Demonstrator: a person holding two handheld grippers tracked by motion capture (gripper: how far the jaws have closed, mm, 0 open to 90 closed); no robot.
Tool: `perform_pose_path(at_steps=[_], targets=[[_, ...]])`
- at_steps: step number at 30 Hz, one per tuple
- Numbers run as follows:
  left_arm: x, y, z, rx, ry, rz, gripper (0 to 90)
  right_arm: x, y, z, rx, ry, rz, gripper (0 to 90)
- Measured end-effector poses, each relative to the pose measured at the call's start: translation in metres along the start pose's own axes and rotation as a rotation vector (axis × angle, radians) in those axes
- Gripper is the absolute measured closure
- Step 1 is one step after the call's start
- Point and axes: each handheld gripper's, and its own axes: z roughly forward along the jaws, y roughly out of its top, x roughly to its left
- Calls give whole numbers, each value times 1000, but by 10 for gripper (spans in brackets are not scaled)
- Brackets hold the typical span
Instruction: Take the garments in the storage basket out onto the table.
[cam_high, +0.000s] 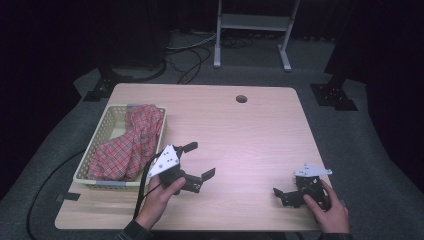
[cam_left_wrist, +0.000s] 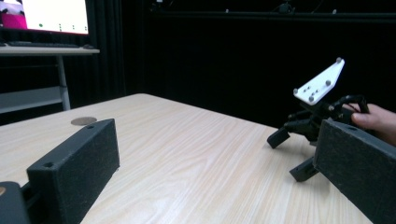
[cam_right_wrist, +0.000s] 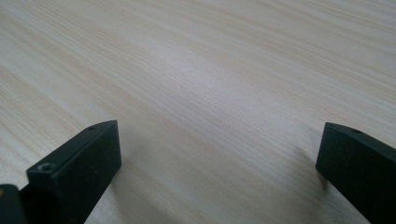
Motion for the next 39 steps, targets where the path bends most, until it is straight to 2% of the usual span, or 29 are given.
perform_pose_path(at_steps=[10,14,39], targets=[[3,14,-1,0,7,18,1,0,0,0,0,0,0,0],[5,18,0,19,7,24,1,0,0,0,-1,0,1,0],[6,44,4,14,-13,43,1,0,0,0,-1,0,0,0]])
